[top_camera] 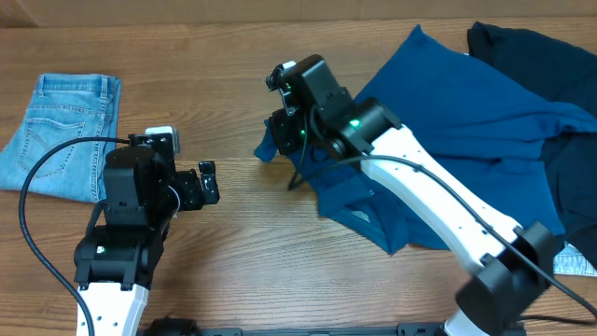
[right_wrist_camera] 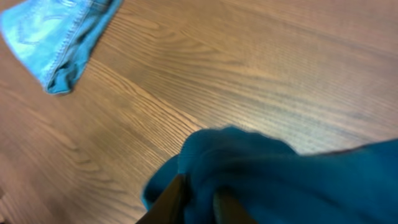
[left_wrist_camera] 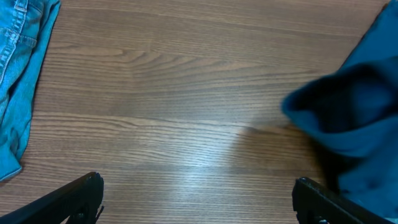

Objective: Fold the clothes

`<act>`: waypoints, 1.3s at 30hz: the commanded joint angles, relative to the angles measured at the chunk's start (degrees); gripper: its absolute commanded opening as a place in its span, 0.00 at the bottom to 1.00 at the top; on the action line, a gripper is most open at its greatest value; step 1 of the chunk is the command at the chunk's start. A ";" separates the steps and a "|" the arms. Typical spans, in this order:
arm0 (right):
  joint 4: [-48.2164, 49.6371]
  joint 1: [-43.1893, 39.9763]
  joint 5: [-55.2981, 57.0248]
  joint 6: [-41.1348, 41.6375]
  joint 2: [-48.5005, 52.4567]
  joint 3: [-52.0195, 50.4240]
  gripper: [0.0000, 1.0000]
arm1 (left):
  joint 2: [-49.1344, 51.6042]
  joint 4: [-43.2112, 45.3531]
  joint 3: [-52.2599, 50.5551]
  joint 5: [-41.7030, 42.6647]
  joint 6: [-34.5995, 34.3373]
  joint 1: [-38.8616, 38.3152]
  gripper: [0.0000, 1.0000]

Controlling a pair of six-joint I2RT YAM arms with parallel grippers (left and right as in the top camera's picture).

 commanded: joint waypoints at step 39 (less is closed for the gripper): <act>-24.98 -31.63 11.50 4.72 -16.55 2.10 1.00 | 48.61 27.52 1.60 22.10 -36.33 -30.75 0.86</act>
